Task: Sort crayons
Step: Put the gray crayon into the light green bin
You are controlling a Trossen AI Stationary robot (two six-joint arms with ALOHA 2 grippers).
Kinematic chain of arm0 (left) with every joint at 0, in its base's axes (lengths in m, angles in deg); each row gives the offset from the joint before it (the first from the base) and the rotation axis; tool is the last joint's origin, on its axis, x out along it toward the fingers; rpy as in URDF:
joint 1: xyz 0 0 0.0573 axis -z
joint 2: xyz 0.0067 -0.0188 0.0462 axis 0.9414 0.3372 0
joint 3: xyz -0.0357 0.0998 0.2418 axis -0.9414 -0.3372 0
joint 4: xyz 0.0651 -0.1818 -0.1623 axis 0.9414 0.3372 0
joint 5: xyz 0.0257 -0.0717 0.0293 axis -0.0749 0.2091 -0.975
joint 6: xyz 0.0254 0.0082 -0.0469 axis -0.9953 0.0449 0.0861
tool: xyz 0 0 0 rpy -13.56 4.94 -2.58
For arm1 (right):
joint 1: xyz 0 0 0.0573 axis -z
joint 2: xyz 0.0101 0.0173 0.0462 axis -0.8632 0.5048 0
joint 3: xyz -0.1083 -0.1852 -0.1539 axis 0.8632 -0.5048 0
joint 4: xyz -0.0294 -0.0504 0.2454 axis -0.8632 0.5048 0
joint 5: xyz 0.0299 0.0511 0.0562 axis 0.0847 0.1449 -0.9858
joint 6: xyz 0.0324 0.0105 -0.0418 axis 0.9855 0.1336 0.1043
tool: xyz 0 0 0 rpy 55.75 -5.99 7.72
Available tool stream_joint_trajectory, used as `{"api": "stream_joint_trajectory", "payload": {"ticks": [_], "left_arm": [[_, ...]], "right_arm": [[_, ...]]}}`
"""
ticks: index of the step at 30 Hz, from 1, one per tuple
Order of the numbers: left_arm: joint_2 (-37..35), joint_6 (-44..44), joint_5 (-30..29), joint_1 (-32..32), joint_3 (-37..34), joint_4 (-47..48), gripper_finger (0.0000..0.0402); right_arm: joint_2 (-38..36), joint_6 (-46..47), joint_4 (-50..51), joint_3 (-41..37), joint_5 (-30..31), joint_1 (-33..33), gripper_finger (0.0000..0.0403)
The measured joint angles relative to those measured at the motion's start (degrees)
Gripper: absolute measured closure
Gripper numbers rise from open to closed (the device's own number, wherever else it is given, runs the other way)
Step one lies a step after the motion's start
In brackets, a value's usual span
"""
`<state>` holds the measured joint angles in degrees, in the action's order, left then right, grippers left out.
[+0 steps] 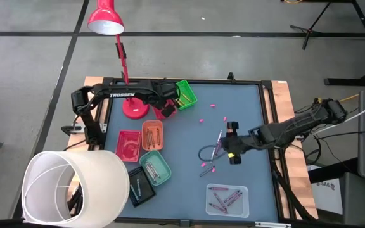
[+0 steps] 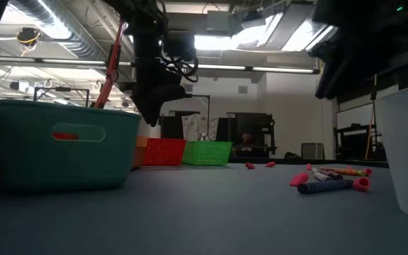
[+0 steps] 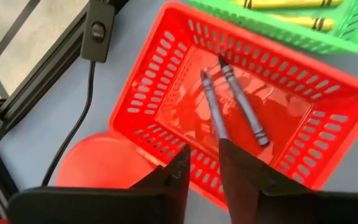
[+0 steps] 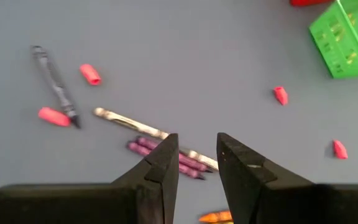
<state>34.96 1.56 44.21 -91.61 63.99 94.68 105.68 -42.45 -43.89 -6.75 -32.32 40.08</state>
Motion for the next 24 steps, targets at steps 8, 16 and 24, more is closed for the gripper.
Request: {"api": "stream_joint_trajectory", "payload": {"ticks": [8, 16, 24], "left_arm": [[0.0, -0.1, 0.1, 2.1, 0.0, -4.6, 0.0293], [0.0, -0.1, 0.1, 4.9, 0.0, -6.7, 0.0285], [0.0, -0.1, 0.1, 7.3, 0.0, -6.9, 0.0289]], "right_arm": [[0.5, -15.1, 0.1, 0.0, -11.7, 12.9, 0.0295], [5.7, -29.2, 0.0, -0.1, -17.7, 22.0, 0.0295], [14.5, -36.9, 0.0, -0.1, -18.9, 26.0, 0.0295]]}}
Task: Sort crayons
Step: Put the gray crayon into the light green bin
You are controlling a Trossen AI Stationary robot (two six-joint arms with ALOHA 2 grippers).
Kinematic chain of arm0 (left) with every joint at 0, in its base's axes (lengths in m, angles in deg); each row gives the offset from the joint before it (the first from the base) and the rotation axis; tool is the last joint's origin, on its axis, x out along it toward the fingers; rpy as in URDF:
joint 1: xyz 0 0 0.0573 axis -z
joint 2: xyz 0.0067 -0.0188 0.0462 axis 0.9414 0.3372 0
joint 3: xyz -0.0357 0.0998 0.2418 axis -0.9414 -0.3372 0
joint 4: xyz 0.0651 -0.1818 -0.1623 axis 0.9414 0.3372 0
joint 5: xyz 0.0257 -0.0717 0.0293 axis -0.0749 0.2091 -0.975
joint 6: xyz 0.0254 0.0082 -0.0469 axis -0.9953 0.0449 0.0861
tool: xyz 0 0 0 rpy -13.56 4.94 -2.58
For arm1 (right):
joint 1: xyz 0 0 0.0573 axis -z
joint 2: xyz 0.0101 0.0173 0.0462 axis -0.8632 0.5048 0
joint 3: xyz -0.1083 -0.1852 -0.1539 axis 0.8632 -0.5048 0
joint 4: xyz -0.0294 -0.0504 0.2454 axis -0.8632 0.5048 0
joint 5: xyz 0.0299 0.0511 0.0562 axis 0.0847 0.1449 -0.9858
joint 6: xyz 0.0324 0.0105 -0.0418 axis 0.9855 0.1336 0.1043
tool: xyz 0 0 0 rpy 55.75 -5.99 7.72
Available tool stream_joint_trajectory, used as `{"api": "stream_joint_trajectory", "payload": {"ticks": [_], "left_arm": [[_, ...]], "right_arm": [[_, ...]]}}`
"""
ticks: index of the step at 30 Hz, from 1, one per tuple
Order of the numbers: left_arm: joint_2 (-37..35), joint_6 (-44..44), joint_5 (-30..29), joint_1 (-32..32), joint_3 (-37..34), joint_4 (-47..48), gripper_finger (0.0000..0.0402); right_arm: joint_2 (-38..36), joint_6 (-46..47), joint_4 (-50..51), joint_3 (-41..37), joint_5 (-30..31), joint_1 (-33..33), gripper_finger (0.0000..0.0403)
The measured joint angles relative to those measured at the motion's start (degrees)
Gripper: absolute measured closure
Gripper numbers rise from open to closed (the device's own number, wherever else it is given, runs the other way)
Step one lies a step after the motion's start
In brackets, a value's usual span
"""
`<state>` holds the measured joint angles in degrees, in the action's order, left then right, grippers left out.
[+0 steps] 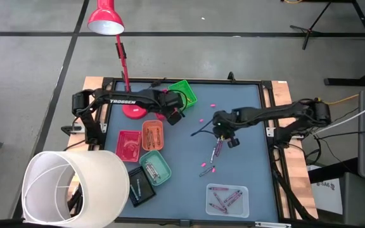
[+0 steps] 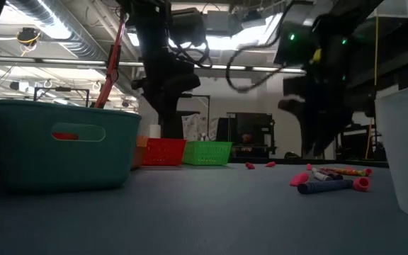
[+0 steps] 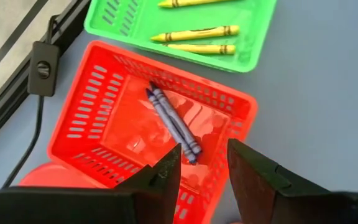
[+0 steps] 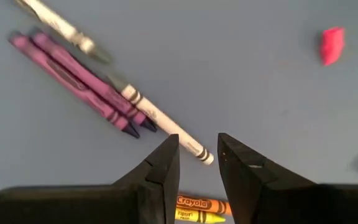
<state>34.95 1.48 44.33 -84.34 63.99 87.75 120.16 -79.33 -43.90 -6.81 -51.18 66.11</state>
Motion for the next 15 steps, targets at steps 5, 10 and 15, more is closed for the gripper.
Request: {"api": "stream_joint_trajectory", "payload": {"ticks": [5, 10, 15], "left_arm": [[0.0, 0.0, 0.0, 1.5, 0.0, -0.2, 0.0284], [0.0, 0.0, 0.0, 2.9, 0.0, -0.7, 0.0288], [0.0, 0.0, 0.0, 4.5, 0.0, -2.5, 0.0292]], "right_arm": [[5.2, -2.0, -0.1, 0.0, 0.1, 0.5, 0.0295], [8.5, -2.4, -0.3, 0.2, 2.3, 0.3, 0.0295], [9.3, -2.3, -0.4, 0.3, 3.1, 0.3, 0.0295]]}}
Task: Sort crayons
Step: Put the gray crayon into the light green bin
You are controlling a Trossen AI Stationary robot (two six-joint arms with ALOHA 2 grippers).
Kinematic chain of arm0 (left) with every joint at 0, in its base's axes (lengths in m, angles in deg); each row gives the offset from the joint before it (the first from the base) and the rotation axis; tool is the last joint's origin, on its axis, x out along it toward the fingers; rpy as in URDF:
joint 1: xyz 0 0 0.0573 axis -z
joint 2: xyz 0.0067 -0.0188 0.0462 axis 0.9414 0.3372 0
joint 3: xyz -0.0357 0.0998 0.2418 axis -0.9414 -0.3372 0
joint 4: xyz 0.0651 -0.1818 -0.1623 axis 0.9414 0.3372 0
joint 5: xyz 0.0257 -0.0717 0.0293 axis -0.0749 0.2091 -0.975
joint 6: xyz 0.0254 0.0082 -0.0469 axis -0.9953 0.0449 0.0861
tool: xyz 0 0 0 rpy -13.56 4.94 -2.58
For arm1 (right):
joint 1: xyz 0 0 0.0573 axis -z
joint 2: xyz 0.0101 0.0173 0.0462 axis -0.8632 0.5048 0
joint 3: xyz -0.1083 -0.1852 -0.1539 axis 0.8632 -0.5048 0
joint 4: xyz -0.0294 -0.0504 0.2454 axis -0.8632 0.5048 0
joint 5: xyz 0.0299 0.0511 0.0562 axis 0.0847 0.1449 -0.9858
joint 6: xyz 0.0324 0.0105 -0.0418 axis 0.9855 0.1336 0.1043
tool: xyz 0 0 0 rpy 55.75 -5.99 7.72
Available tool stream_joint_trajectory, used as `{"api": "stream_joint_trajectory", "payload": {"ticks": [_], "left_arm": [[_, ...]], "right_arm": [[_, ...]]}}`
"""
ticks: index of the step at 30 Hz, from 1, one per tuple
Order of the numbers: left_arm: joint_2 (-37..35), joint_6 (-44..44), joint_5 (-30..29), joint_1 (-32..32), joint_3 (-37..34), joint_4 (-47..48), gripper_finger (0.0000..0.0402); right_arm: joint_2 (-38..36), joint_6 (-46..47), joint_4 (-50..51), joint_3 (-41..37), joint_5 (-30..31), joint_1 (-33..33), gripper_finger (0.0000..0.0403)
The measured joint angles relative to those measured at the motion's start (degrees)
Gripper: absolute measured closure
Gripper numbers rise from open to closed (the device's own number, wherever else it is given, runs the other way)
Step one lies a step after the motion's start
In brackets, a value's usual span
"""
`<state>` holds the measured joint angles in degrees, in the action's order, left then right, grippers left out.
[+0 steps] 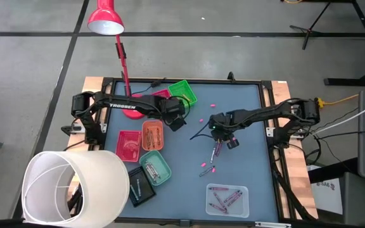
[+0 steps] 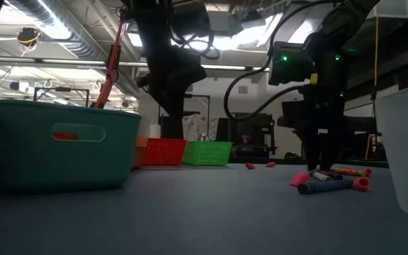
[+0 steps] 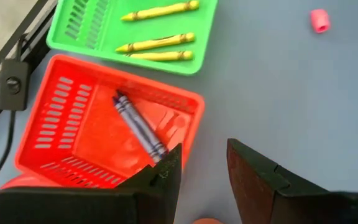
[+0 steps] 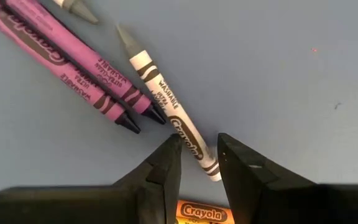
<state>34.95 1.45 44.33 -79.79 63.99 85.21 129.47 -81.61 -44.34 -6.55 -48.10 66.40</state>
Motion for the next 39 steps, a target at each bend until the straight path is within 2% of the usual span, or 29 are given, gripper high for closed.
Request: {"api": "stream_joint_trajectory", "payload": {"ticks": [5, 14, 18, 24, 33, 39], "left_arm": [[0.0, 0.0, 0.0, 1.7, 0.0, -3.4, 0.0289], [0.0, 0.0, 0.0, 5.9, 0.0, -9.8, 0.0301], [0.0, 0.0, 0.0, 8.5, 0.0, -11.9, 0.031], [0.0, -0.4, 0.0, 12.3, 0.0, -12.2, 0.0322], [0.0, -2.0, 3.5, 16.0, 0.0, -5.7, 0.033], [0.0, -2.0, 3.5, 16.9, 0.0, -5.4, 0.0331]], "right_arm": [[0.1, 0.5, 0.0, 0.0, -0.3, 0.0, 0.0302], [0.1, 0.5, -0.1, -0.2, -0.6, 0.0, 0.0371], [0.2, 0.6, -0.1, -0.2, -0.7, 0.0, 0.0389], [0.2, 5.7, -1.0, -0.3, -1.1, 0.1, 0.0384], [0.2, 13.1, -3.5, -0.3, -3.9, 0.1, 0.0388], [0.0, 14.1, -8.8, -0.3, -4.4, 0.1, 0.0387]]}}
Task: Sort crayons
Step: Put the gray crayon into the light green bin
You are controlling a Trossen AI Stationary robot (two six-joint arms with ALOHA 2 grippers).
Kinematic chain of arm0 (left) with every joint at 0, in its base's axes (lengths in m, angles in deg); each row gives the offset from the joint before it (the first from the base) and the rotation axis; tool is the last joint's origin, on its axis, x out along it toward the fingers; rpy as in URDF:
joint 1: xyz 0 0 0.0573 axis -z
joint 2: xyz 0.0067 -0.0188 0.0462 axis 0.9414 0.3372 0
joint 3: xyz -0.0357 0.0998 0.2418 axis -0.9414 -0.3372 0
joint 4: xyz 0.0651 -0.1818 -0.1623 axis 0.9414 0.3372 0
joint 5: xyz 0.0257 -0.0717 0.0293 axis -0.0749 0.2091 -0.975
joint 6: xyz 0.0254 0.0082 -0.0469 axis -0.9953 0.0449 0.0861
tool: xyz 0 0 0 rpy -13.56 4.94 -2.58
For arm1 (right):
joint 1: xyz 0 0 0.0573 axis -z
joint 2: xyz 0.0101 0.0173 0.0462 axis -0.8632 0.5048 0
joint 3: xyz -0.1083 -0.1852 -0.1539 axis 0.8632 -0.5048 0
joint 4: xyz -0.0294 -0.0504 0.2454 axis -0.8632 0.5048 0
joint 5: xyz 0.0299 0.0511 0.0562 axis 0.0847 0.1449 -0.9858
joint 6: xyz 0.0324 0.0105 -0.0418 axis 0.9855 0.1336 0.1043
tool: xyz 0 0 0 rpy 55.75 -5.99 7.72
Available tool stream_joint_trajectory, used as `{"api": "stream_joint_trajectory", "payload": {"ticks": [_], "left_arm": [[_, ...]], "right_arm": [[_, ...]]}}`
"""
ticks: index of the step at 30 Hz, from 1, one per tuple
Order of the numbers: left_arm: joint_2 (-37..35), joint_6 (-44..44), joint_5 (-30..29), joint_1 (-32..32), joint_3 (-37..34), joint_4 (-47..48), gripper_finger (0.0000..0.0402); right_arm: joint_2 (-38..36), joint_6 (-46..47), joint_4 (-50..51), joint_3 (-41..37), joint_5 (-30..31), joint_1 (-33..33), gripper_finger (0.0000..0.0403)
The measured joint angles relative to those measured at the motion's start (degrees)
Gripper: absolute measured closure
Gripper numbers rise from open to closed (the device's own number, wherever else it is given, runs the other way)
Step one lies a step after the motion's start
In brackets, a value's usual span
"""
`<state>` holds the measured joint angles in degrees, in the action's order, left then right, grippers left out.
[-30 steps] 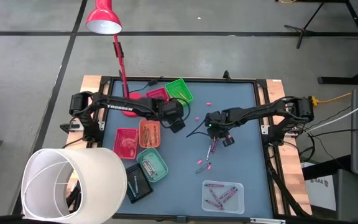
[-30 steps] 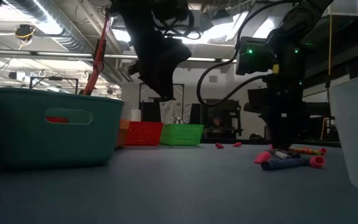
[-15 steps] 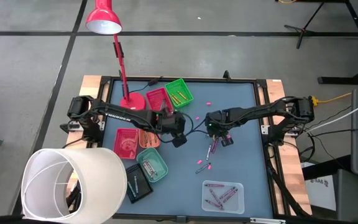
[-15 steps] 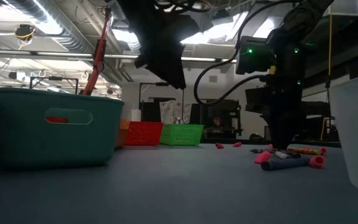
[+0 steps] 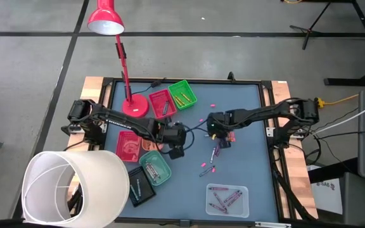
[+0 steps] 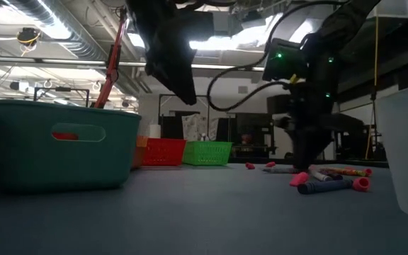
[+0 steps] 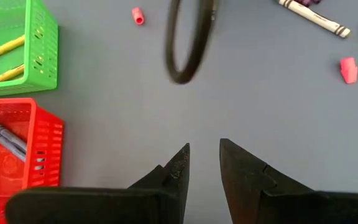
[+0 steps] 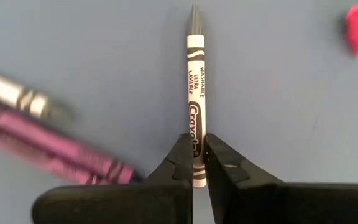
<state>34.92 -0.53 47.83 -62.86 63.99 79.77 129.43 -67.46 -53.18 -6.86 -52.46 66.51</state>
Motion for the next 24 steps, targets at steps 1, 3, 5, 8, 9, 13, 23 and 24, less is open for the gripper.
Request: {"api": "stream_joint_trajectory", "payload": {"ticks": [1, 3, 5, 8, 9, 13, 23, 24], "left_arm": [[0.0, 0.0, 0.0, 0.1, 0.0, 0.0, 0.0331], [0.0, 0.0, -0.1, 0.3, 0.0, 0.0, 0.0331], [0.0, 0.0, -0.7, 0.3, 0.0, 0.0, 0.0331], [0.0, 0.1, -0.9, 0.3, 0.0, -0.1, 0.0331], [0.0, 0.2, -1.0, 0.3, 0.0, -0.1, 0.0331], [0.0, 0.5, -1.0, 0.3, 0.0, -0.3, 0.0331], [0.0, 0.6, -1.2, 0.3, 0.0, -1.5, 0.0331], [0.0, 0.6, -1.8, 0.3, 0.0, -1.8, 0.0331]], "right_arm": [[-0.1, 0.0, -1.2, 0.0, -0.2, 0.0, 0.0387], [-0.6, 0.4, -4.8, -0.1, -0.4, 0.0, 0.0387], [-1.4, 1.6, -7.8, -0.1, -0.4, 0.0, 0.0387], [-1.6, 2.8, -14.4, 0.0, -0.7, 0.0, 0.0387], [-1.5, 3.1, -16.1, 0.0, -1.2, 0.0, 0.0387], [-1.6, 6.1, -25.1, 0.0, -3.4, -0.1, 0.0387], [-1.7, 12.6, -39.4, 0.0, -4.5, -0.1, 0.0386], [-1.7, 13.0, -40.0, 0.0, -4.5, -0.1, 0.0386]]}}
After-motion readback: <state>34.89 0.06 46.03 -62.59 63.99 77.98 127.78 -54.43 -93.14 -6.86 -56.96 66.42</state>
